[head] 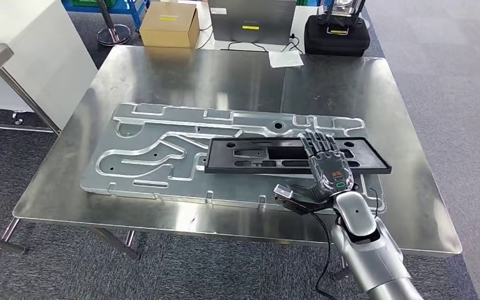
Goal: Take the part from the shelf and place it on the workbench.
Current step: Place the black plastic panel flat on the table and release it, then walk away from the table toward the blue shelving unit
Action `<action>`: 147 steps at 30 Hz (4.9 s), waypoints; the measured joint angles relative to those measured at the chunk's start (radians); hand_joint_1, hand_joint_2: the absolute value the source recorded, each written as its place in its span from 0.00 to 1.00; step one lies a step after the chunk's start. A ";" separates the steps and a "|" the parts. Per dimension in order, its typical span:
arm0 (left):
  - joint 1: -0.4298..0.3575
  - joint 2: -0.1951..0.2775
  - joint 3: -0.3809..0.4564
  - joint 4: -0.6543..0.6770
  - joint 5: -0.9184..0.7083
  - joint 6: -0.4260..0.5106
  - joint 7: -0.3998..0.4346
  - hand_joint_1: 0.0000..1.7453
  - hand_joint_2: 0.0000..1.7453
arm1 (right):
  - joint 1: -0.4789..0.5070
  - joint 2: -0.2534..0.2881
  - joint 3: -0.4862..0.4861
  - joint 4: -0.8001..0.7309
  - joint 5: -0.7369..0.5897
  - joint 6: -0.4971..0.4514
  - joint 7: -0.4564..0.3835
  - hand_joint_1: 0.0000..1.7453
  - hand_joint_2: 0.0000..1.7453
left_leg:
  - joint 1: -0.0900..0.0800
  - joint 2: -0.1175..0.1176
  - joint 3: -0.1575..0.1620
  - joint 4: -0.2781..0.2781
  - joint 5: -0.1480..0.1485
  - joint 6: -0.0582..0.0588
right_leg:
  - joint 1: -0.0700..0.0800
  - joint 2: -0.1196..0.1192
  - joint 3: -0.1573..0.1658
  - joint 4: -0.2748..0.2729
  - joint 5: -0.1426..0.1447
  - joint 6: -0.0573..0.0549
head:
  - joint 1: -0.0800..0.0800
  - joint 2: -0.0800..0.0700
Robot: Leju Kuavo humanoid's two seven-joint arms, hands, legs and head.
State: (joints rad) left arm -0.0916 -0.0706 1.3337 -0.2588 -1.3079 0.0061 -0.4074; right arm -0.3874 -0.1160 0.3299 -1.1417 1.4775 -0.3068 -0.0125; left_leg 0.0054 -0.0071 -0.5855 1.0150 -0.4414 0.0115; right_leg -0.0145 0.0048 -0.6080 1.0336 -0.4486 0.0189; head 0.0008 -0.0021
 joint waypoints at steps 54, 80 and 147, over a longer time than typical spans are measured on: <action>0.015 -0.020 0.158 -0.012 0.242 -0.031 -0.012 0.00 0.00 | 0.844 0.192 -0.018 -0.760 -1.392 0.344 -0.512 0.00 0.00 | 0.011 0.008 -0.054 0.244 -0.079 -0.050 | 0.004 -0.044 0.023 -0.028 0.002 -0.041 | -0.008 0.000; 0.017 -0.027 0.152 -0.029 0.226 -0.033 0.010 0.00 0.00 | 0.817 0.218 -0.043 -0.642 -1.297 0.324 -0.448 0.00 0.00 | 0.001 -0.013 -0.111 0.125 -0.061 -0.037 | 0.009 -0.013 0.128 -0.079 -0.042 -0.057 | -0.012 0.000; 0.003 -0.014 0.071 -0.028 0.192 -0.021 0.028 0.00 0.00 | 0.405 0.407 -1.472 0.756 -0.298 0.379 -0.045 0.00 0.00 | 0.007 0.028 -0.017 0.109 -0.064 -0.034 | 0.004 -0.076 0.098 -0.034 -0.061 -0.040 | -0.022 0.000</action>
State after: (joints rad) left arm -0.0888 -0.0849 1.4043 -0.2865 -1.1158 -0.0151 -0.3791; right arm 0.0177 0.2912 -1.1425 -0.3857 1.1791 0.0717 -0.0579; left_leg 0.0121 0.0211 -0.6029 1.1236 -0.5052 -0.0220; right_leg -0.0108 -0.0709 -0.5100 0.9993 -0.5093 -0.0212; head -0.0216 -0.0022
